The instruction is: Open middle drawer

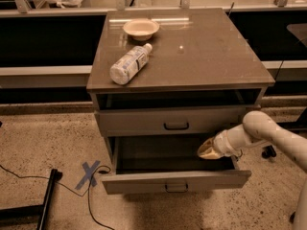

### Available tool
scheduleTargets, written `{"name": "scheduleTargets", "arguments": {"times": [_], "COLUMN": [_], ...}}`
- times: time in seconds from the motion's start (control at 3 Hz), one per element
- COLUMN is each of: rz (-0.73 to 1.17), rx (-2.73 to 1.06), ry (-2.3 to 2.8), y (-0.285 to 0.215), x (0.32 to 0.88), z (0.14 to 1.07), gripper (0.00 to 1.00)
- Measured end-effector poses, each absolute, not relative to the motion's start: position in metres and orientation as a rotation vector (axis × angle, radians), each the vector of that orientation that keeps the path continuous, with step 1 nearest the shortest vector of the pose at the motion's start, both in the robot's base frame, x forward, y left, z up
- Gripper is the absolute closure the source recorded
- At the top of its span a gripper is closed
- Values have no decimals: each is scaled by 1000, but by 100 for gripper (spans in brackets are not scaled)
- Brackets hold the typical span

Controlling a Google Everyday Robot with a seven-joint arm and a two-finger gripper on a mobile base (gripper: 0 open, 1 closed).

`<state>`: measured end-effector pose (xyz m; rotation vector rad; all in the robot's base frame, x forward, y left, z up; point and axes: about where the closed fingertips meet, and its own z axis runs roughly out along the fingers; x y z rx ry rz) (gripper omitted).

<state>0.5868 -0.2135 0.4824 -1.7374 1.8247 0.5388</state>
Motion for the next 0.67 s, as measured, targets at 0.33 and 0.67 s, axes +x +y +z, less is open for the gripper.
{"name": "scheduleTargets", "arguments": {"times": [0.33, 0.67], "rz": [488, 460], "rx": [-1780, -1822], "ry": [1784, 1775], "y": [-195, -186], "x": [592, 584], "z": [466, 441], "gripper": [100, 100]}}
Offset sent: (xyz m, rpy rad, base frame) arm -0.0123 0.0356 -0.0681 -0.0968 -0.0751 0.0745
